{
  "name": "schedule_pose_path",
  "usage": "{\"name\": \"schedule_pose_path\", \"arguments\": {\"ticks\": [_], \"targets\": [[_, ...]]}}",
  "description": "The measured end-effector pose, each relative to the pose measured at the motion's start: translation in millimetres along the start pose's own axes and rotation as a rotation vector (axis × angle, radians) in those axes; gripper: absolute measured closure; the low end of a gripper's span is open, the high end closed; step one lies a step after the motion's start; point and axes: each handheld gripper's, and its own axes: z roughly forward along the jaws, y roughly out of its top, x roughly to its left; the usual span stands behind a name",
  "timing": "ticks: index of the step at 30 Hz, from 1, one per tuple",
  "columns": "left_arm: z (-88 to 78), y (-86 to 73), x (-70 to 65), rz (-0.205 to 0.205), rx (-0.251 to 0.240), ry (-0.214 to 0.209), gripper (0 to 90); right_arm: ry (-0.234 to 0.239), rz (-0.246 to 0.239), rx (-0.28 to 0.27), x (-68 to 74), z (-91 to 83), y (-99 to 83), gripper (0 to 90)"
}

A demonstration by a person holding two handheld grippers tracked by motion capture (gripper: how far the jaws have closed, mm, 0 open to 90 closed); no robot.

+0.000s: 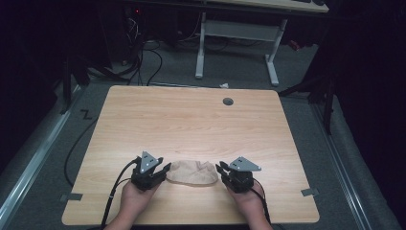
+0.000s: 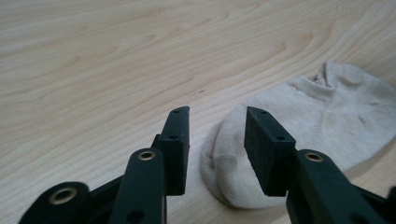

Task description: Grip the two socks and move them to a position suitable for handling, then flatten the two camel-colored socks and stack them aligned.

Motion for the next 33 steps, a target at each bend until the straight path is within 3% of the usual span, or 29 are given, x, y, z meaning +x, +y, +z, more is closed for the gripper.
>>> {"name": "schedule_pose_path", "arguments": {"ticks": [7, 13, 17, 19, 20, 21, 24, 27, 33], "targets": [[-4.2, -0.2, 13.7, -0.002, -0.015, 0.024, 57.4, -0.012, 0.006, -0.012, -6.2, 0.1, 3.4, 75.1], [-12.2, -8.8, 42.8, 0.010, -0.013, 0.090, 55.3, -0.041, 0.023, -0.011, -17.2, 3.7, 4.5, 71.5], [-21.8, -29.0, 67.9, -0.047, 0.005, 0.101, 53.7, -0.088, 0.053, -0.016, -29.8, 2.2, -2.6, 66.2], [-31.9, -40.7, 74.4, -0.070, -0.003, 0.101, 53.5, -0.139, 0.054, -0.024, -33.0, -1.1, -11.3, 64.3], [-37.0, -42.7, 77.0, -0.090, -0.006, 0.099, 54.2, -0.143, 0.068, -0.027, -34.0, -3.9, -16.7, 64.1], [-41.1, -42.1, 78.6, -0.105, -0.017, 0.101, 54.2, -0.146, 0.080, -0.031, -34.7, -6.2, -20.9, 63.8], [-45.8, -39.5, 79.0, -0.084, -0.042, 0.129, 53.9, -0.158, 0.076, -0.029, -37.5, -12.1, -24.9, 64.2], [-42.8, -43.2, 79.9, -0.099, -0.025, 0.117, 54.2, -0.164, 0.116, -0.028, -42.7, -12.9, -26.7, 64.6], [-39.0, -44.8, 74.8, -0.078, -0.003, 0.117, 54.4, -0.167, 0.104, -0.024, -42.8, -11.1, -26.9, 64.5]]}}
